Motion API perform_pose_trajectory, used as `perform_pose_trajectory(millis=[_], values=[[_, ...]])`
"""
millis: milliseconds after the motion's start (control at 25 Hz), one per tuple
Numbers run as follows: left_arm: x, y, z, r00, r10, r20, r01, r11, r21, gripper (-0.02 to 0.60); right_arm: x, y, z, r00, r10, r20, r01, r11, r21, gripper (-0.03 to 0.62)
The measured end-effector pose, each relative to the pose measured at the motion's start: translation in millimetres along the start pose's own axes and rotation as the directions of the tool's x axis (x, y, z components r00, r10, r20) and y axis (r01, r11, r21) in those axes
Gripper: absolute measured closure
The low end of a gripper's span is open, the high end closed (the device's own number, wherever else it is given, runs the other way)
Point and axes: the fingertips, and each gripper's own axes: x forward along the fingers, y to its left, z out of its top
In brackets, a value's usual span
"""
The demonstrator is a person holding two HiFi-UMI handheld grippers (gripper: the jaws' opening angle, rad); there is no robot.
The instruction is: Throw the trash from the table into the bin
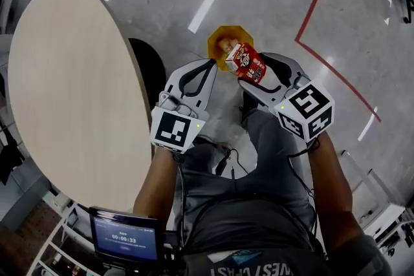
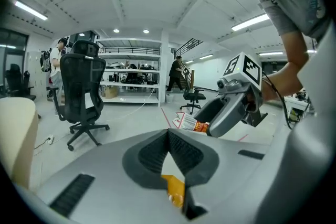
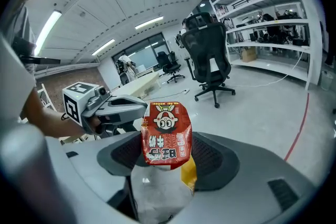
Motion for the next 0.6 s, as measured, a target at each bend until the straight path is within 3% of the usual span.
perform_pose_trajectory(millis=[120, 400, 600], values=[[15.0, 1.2, -34.7, 0.999, 0.002, -0.049, -0.004, 0.998, -0.055, 0.54, 21.2, -18.9, -23.1, 1.0, 0.0, -0.018, 0.0, 1.0, 0.022, 0.287], [25.5, -5.6, -81.3, 0.996, 0.0, -0.089, -0.008, 0.995, -0.095, 0.54, 50.4, -38.5, -62.3, 0.999, 0.007, -0.044, -0.004, 0.999, 0.053, 0.287], [28.5, -0.3, -86.4, 0.999, 0.014, -0.037, -0.017, 0.997, -0.079, 0.54, 65.7, -48.0, -72.0, 1.0, 0.026, -0.011, -0.025, 0.995, 0.094, 0.287]])
